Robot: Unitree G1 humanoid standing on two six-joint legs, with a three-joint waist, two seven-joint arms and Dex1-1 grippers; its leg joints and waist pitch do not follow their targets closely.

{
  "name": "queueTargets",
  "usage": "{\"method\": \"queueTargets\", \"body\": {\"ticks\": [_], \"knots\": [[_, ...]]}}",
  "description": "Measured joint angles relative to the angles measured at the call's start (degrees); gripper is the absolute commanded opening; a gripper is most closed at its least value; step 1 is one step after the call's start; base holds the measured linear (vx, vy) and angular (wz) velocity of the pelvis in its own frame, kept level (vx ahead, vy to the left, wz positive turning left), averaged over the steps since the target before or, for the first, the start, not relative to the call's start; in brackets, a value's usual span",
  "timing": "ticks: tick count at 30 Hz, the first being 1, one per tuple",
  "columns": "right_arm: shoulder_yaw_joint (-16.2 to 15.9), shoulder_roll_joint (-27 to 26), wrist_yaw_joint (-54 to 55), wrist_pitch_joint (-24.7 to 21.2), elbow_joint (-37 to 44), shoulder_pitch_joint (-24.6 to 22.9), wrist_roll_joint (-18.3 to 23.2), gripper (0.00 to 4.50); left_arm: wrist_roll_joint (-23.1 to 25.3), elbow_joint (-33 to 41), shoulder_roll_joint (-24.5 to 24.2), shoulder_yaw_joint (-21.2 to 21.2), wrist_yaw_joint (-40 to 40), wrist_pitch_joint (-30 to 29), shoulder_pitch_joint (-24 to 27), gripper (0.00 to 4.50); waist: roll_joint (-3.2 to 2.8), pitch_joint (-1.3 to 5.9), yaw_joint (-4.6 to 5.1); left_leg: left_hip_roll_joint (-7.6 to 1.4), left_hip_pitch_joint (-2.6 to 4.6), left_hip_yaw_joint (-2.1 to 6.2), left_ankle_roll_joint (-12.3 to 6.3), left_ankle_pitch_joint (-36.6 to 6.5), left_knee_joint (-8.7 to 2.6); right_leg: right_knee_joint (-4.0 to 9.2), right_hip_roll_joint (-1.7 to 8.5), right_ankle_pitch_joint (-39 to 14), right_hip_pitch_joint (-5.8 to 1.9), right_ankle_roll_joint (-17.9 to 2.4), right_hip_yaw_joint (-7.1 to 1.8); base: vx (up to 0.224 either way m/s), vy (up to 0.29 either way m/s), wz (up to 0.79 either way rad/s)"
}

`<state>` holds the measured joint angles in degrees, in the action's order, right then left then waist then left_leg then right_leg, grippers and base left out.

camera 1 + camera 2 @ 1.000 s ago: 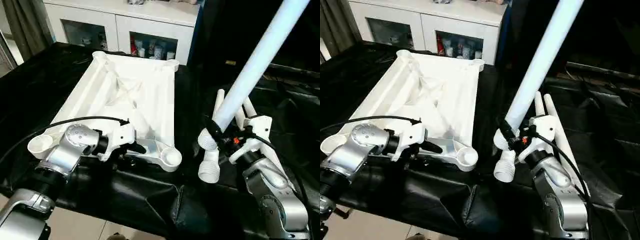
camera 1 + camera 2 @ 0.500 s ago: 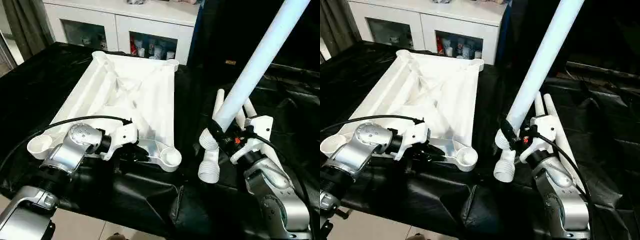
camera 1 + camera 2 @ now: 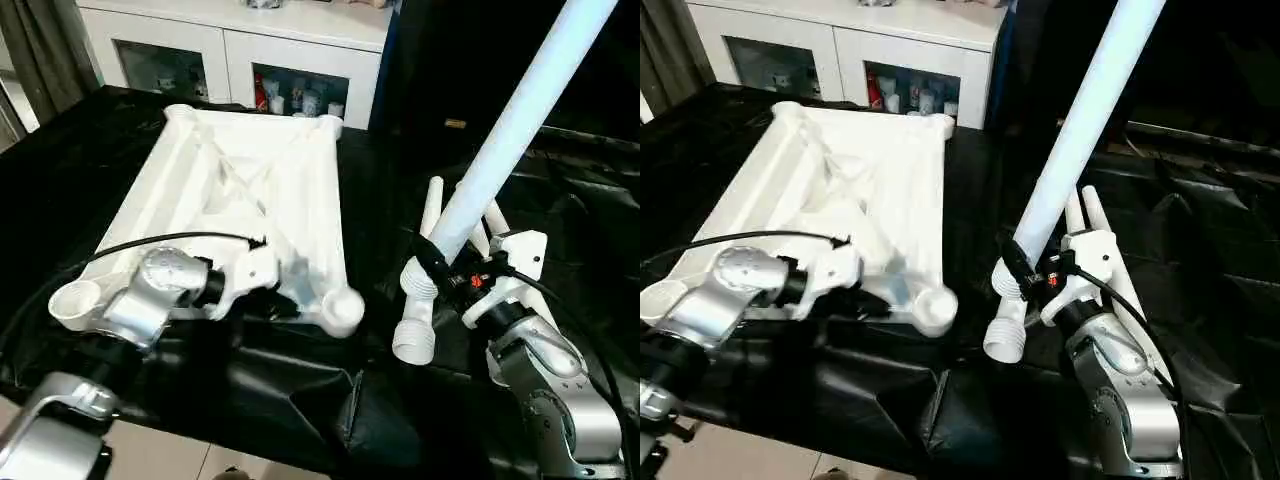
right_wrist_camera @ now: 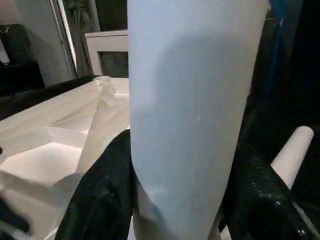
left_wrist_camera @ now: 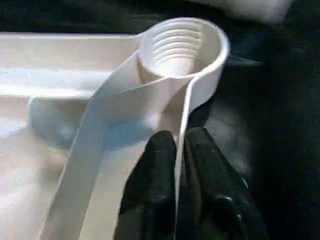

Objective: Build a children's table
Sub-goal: Insert table leg to table base

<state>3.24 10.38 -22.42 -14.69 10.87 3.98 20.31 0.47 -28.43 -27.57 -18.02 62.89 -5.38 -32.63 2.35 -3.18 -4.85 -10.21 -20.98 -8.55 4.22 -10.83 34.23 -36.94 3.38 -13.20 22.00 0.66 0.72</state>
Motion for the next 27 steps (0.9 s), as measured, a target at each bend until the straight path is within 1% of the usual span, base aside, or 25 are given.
{"method": "queueTargets", "body": {"ticks": [1,2,5,8,10,13,16,17,18,20,22,23,27], "knots": [[-0.06,0.00,-0.01,0.00,0.02,0.08,-0.01,1.88,0.34,2.49,-0.01,0.97,-1.76,-2.38,1.24,0.59,0.00,0.00,0.11,-0.01,0.01,-0.01,0.00,0.00,0.00,-0.01,0.00,0.00,0.01,0.00,0.00,0.000,0.000,0.00],[-0.01,0.03,0.02,0.00,0.02,0.09,-0.02,1.88,0.40,4.55,-0.02,1.50,-2.53,-4.31,2.16,0.31,0.00,0.00,0.13,-0.04,-0.01,-0.01,0.00,0.00,-0.01,0.01,-0.01,-0.01,0.03,-0.02,0.04,0.000,0.000,0.00],[-0.27,0.00,-0.05,0.00,-0.02,0.27,-0.06,1.88,0.43,7.71,0.18,1.58,-3.06,-6.29,3.46,0.27,0.00,0.00,0.15,-0.04,-0.07,-0.05,-0.01,-0.02,-0.04,0.10,-0.01,-0.02,0.08,-0.03,0.02,0.000,0.000,0.00],[-0.58,-0.10,-0.41,0.01,-0.69,1.24,-0.11,1.88,0.41,13.07,1.24,1.59,-5.19,-7.93,6.75,0.10,0.16,-0.05,0.53,-0.05,-0.13,-0.15,-0.10,-0.07,-0.09,0.26,-0.01,-0.02,0.11,-0.03,0.00,0.000,0.000,0.00],[-0.82,-0.17,-0.46,0.01,-1.23,2.16,-0.13,1.88,0.38,15.55,1.64,1.34,-5.85,-8.98,8.05,0.04,0.27,-0.11,0.57,-0.07,-0.16,-0.16,-0.10,-0.07,-0.11,0.27,-0.01,-0.02,0.14,-0.03,0.03,0.000,0.000,0.00],[-1.34,-0.50,-0.62,0.04,-2.77,3.88,-0.12,1.88,0.38,19.10,2.77,1.33,-7.73,-11.89,9.74,0.04,0.62,-0.24,0.54,-0.10,-0.16,-0.21,-0.10,-0.06,-0.12,0.23,-0.02,-0.02,0.16,-0.03,0.04,0.000,0.000,0.00],[-1.60,-0.62,-1.52,0.07,-4.03,5.34,-0.12,1.88,0.51,21.07,3.25,1.17,-8.81,-12.48,10.70,0.04,1.12,-0.45,0.35,-0.12,-0.18,-0.24,-0.10,-0.04,-0.12,0.23,-0.02,-0.02,0.18,-0.03,0.04,0.000,0.000,0.00],[-1.62,-0.62,-1.77,0.08,-4.58,5.80,-0.13,1.88,0.63,21.20,3.36,0.95,-9.24,-12.34,10.72,0.46,1.39,-0.51,0.15,-0.13,-0.18,-0.25,-0.10,-0.04,-0.12,0.23,-0.02,-0.02,0.18,-0.03,0.04,0.000,0.000,0.00],[-1.69,-0.62,-1.86,0.08,-4.79,5.99,-0.13,1.88,0.72,21.22,3.43,0.85,-9.56,-12.23,10.72,0.46,1.48,-0.54,0.04,-0.13,-0.18,-0.25,-0.10,-0.04,-0.12,0.23,-0.02,-0.02,0.18,-0.02,0.05,0.000,0.000,0.00],[-2.01,-0.63,-2.08,0.08,-5.06,6.71,-0.13,1.88,1.44,21.21,3.46,0.85,-11.00,-11.89,10.69,0.63,1.85,-0.58,-0.11,-0.14,-0.18,-0.26,-0.11,-0.03,-0.12,0.23,-0.02,-0.02,0.18,-0.02,0.05,0.000,0.000,0.00],[-2.00,-0.62,-2.38,0.10,-5.16,7.11,-0.13,1.88,1.83,21.21,3.17,0.85,-11.38,-11.71,10.68,0.93,2.01,-0.50,-0.11,-0.14,-0.18,-0.28,-0.11,-0.03,-0.12,0.24,-0.02,-0.02,0.18,-0.02,0.04,0.000,0.000,0.00],[-2.00,-0.62,-2.56,0.14,-5.28,7.25,-0.13,1.88,2.22,21.21,3.03,0.85,-11.91,-11.71,10.66,1.02,2.06,-0.49,-0.11,-0.14,-0.17,-0.28,-0.11,-0.03,-0.12,0.23,-0.02,-0.02,0.18,-0.02,0.04,0.000,0.000,0.00],[-2.01,-0.61,-3.13,0.41,-6.26,7.26,-0.13,1.88,3.10,21.29,1.99,0.98,-12.98,-12.67,10.44,1.02,2.17,-0.47,-0.14,-0.14,-0.14,-0.28,-0.12,0.01,-0.11,0.18,-0.02,-0.01,0.17,-0.02,0.04,0.000,0.000,0.00]]}}
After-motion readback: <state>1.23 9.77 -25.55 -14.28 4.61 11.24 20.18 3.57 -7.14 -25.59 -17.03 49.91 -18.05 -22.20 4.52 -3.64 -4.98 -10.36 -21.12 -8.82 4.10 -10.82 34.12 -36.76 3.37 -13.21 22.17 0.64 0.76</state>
